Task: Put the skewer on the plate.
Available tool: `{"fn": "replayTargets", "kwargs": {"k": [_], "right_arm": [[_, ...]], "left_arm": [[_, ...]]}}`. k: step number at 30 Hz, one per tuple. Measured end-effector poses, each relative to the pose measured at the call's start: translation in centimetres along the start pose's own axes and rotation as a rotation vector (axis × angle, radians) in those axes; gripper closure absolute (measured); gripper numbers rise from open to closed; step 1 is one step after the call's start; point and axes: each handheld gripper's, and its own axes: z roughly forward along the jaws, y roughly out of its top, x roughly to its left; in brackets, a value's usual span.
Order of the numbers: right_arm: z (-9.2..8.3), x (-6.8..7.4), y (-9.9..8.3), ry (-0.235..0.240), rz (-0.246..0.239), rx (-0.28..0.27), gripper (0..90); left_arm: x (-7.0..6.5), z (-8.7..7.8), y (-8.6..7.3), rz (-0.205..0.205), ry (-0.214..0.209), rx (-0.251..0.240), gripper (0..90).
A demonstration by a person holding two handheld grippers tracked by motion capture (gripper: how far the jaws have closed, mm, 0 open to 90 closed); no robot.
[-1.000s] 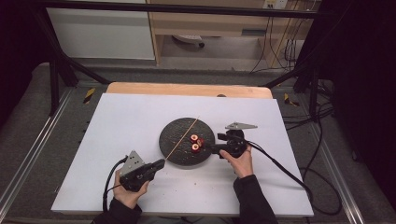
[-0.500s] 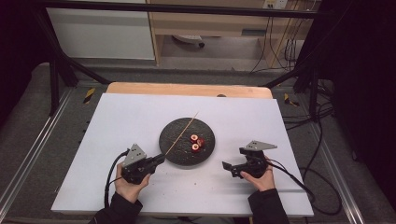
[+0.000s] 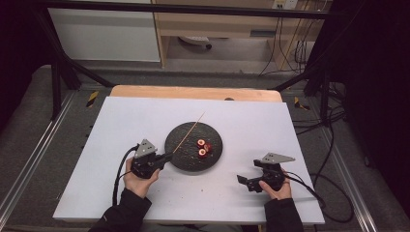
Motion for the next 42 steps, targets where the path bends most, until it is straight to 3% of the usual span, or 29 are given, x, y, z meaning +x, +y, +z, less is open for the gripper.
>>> {"fn": "replayTargets", "kwargs": {"k": [12, 24, 34, 42], "right_arm": [[-0.2, -0.2, -0.2, -0.007, -0.009, 0.002, 1.5], [-0.1, -0.2, -0.3, -0.009, -0.019, 0.018, 1.3], [-0.1, -0.1, -0.3, -0.011, -0.018, 0.019, 1.3], [-0.1, -0.1, -0.3, -0.015, -0.02, 0.019, 1.3]], "left_arm": [[-0.1, 2.8, 1.1, -0.001, 0.048, 0.077, 88.0], [-1.1, 5.5, 0.8, 0.014, 0.099, 0.174, 88.0], [-1.5, 6.1, 0.3, 0.005, 0.122, 0.211, 87.9], [-1.5, 5.8, 0.2, 0.01, 0.099, 0.203, 85.2]]}}
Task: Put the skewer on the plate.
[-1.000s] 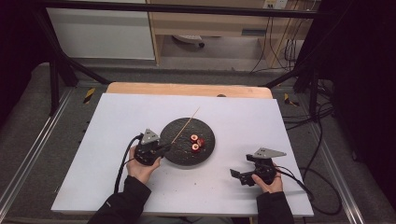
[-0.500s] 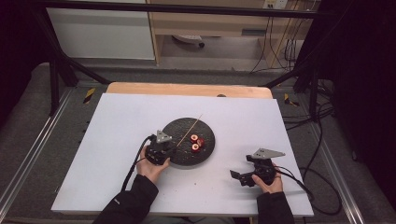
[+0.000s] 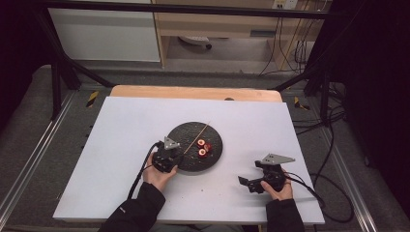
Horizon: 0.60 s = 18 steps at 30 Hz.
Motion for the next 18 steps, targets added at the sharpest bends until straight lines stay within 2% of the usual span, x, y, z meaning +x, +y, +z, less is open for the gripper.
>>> {"fn": "replayTargets", "kwargs": {"k": [5, 8, 10, 15, 18], "right_arm": [[-0.1, 0.0, 0.0, 0.001, 0.006, 0.0, 1.2], [-0.1, 0.0, 0.0, -0.001, 0.003, 0.0, 1.2], [0.0, 0.0, 0.0, -0.001, 0.002, 0.002, 1.2], [-0.1, 0.0, 0.0, 0.0, 0.007, 0.004, 1.1], [-0.1, 0.0, 0.0, 0.0, 0.008, 0.004, 1.1]], "left_arm": [[0.5, -1.4, -0.3, 0.04, -0.039, -0.033, 76.7], [1.2, -2.5, -0.5, 0.052, -0.058, -0.054, 67.6], [1.7, -3.3, -0.8, 0.041, -0.08, -0.075, 59.2], [3.2, -5.2, -1.6, 0.036, -0.096, -0.101, 44.5], [4.2, -6.3, -2.3, 0.063, -0.097, -0.114, 37.4]]}}
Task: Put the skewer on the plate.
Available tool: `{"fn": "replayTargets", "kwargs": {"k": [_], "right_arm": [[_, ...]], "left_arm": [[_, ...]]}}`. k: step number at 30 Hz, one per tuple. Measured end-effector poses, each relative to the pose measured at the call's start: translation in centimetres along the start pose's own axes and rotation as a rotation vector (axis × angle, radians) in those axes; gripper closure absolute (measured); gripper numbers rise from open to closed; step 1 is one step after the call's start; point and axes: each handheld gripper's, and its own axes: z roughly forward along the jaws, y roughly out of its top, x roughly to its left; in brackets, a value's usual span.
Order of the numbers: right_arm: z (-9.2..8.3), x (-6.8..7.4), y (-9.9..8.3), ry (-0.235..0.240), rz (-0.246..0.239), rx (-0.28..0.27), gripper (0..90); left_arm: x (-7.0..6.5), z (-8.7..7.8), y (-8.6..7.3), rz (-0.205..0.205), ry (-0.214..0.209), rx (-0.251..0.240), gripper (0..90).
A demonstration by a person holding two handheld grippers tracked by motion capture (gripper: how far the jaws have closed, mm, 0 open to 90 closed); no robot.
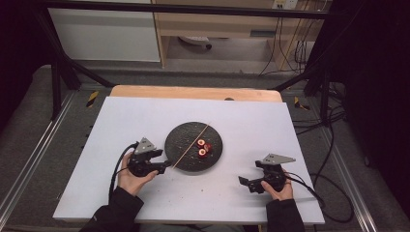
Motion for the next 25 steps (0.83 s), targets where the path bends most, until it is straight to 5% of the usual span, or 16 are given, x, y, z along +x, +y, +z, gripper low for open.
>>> {"fn": "replayTargets", "kwargs": {"k": [11, 17, 25], "right_arm": [[0.1, 0.0, 0.0, 0.004, -0.009, 0.004, 1.0], [0.1, 0.1, -0.1, 0.011, -0.014, 0.014, 1.0], [0.2, 0.1, -0.2, 0.015, -0.018, 0.024, 1.0]], "left_arm": [[2.5, -3.0, -4.4, -0.012, 0.024, -0.006, 7.0], [2.9, -3.6, -6.4, -0.014, 0.045, 0.013, 3.6], [3.4, -3.6, -6.9, -0.026, 0.037, 0.022, 4.0]]}}
